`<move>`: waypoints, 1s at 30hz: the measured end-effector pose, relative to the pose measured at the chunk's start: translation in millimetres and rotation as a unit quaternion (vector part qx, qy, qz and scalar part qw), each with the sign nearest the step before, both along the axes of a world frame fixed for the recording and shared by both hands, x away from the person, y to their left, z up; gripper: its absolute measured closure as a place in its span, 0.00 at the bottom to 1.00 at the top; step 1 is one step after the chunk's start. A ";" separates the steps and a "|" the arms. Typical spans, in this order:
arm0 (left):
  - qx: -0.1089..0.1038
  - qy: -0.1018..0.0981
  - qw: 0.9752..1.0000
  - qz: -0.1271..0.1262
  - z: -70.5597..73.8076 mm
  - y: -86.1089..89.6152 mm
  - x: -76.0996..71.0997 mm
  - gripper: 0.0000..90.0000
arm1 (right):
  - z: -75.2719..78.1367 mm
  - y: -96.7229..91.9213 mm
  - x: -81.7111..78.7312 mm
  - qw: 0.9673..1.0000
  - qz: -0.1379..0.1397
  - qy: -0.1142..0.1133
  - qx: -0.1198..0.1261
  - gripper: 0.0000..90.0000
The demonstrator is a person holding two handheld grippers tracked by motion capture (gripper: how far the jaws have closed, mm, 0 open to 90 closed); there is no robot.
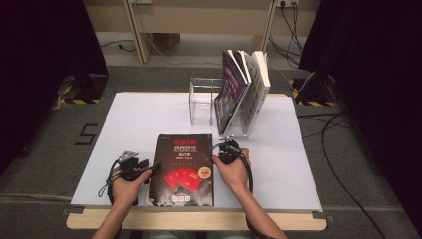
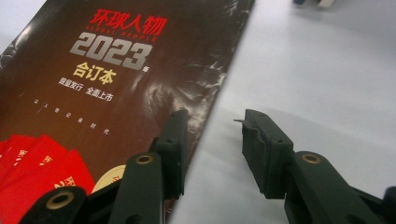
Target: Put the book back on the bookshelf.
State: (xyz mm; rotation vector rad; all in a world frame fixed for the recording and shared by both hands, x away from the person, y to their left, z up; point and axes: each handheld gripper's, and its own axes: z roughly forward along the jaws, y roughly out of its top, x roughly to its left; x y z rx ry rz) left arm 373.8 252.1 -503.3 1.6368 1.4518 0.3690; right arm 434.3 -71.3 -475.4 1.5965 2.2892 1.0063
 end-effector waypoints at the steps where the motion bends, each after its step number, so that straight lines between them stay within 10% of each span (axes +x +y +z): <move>1: 0.001 -0.001 1.000 -0.002 0.0 -0.3 0.0 0.45 | -0.8 1.4 0.4 1.000 0.002 0.000 -0.002 0.68; 19: -0.011 0.016 1.000 0.005 1.9 -7.7 2.8 0.49 | -4.1 13.9 1.5 1.000 0.008 0.004 -0.008 0.68; 23: -0.066 0.039 0.997 0.015 1.4 -7.4 4.8 0.57 | -4.5 13.2 2.0 1.000 0.004 0.007 -0.002 0.69; 30: -0.080 0.049 0.995 0.029 4.2 -7.3 5.5 0.57 | -5.6 9.3 2.2 1.000 -0.004 0.009 0.011 0.74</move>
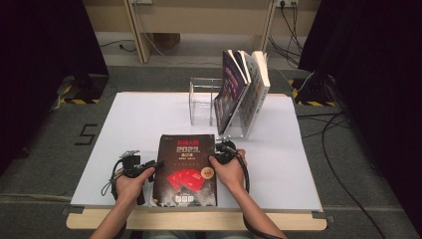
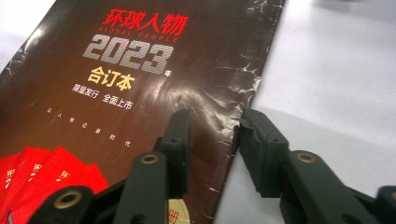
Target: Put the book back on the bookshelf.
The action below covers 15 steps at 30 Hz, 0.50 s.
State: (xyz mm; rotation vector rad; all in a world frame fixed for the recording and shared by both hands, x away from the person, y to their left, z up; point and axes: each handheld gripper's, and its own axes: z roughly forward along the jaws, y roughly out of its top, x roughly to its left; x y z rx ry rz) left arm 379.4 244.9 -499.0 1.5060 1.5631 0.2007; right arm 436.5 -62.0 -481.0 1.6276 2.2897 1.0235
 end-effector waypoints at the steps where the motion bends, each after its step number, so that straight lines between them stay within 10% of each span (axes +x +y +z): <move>1: -0.002 0.002 1.000 0.001 0.9 0.3 -0.1 0.58 | -0.4 -0.9 -0.2 1.000 -0.002 -0.001 0.002 0.75; 12: 0.029 0.016 0.999 0.005 3.2 -6.4 2.4 0.58 | 0.3 -4.5 -1.7 1.000 0.014 -0.003 -0.005 0.82; 15: 0.005 0.018 1.000 0.015 7.5 -4.2 1.5 0.59 | 0.5 -4.0 -3.5 1.000 0.013 -0.002 -0.008 0.82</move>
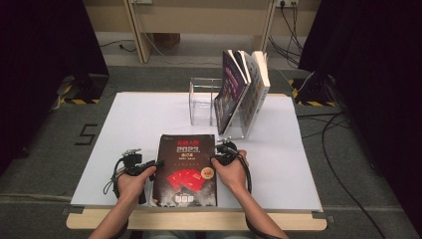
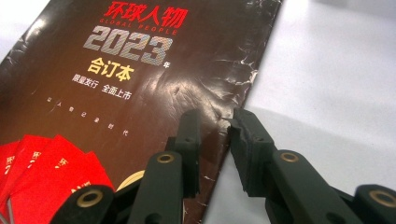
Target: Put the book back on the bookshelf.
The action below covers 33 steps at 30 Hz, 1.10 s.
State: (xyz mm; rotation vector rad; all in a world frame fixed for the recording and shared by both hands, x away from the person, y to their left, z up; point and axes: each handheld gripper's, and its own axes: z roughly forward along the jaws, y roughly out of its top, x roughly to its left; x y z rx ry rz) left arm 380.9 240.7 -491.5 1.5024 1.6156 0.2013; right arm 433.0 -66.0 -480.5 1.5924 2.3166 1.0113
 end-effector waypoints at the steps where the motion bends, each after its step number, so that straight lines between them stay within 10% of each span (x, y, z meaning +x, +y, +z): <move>1: -0.019 -0.008 1.000 -0.003 2.4 1.2 -1.0 0.61 | -0.2 -0.3 0.6 1.000 0.002 -0.002 -0.002 0.82; 4: -0.100 0.004 0.994 -0.049 7.2 -9.5 -2.6 0.73 | 0.6 0.0 2.0 1.000 0.005 0.003 -0.004 0.82; 6: -0.050 0.010 0.997 -0.060 5.9 -23.5 -1.7 0.67 | 0.7 0.0 2.6 1.000 0.006 0.006 0.000 0.81; 9: -0.033 0.019 0.998 -0.059 0.3 -25.6 2.9 0.67 | -0.3 -1.2 2.1 1.000 0.009 0.004 0.005 0.80; 12: -0.010 0.012 0.998 -0.065 -2.8 -21.9 2.1 0.88 | 0.0 -1.7 3.0 1.000 0.012 0.008 0.010 0.77; 16: 0.017 -0.034 0.993 -0.109 -1.0 -20.3 -4.5 0.96 | 2.3 -2.6 8.3 0.999 0.021 0.029 0.022 0.71; 33: -0.019 0.014 0.993 -0.112 -8.8 4.7 -30.8 0.96 | 12.5 7.7 35.2 0.999 0.001 0.046 0.018 0.66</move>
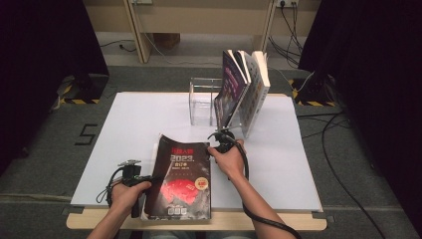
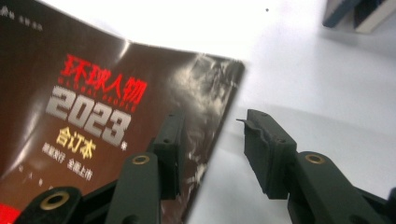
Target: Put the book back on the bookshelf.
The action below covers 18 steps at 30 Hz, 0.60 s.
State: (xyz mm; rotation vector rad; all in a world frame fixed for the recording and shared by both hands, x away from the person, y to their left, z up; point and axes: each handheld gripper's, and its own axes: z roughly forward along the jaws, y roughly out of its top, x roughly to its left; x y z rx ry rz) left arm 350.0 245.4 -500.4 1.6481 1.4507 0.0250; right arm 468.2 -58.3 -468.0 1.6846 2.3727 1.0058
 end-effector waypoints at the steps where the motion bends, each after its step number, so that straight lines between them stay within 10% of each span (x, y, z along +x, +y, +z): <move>1: 0.007 0.000 1.000 -0.001 1.0 -0.8 -0.5 0.96 | -0.9 0.6 2.5 1.000 0.009 -0.008 -0.004 0.66; 18: 0.019 0.009 1.000 0.002 1.0 -2.2 1.0 0.93 | -1.1 19.8 25.9 1.000 -0.008 -0.007 -0.017 0.63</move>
